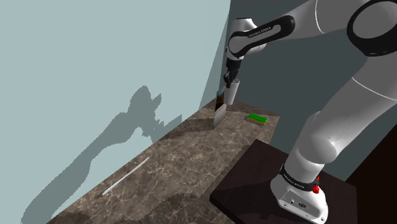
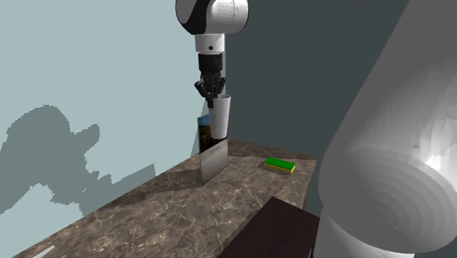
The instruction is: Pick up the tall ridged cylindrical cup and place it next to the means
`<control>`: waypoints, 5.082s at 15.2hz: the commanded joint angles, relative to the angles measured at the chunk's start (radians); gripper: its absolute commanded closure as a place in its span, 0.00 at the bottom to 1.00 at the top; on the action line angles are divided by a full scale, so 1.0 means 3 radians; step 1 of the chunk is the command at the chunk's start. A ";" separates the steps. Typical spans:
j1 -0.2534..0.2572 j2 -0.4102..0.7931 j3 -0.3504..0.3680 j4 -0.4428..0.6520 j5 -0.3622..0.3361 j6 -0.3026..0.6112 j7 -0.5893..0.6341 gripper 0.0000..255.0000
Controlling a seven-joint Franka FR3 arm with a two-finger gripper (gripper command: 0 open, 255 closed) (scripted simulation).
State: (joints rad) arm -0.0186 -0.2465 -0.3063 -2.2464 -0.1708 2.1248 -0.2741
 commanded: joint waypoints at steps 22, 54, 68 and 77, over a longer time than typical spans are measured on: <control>0.0733 -0.0277 0.1368 -0.0256 0.0212 -0.0253 0.1960 1.00; 0.1497 0.1401 0.2440 0.1259 -0.0202 -0.0426 0.3969 1.00; 0.1525 0.1669 0.2392 0.0949 -0.0395 0.0108 0.4151 1.00; 0.1564 0.1903 0.2332 0.0830 -0.0564 0.0426 0.4295 1.00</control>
State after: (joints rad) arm 0.4494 0.3173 0.3955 -1.9959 -0.3349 2.2443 1.0101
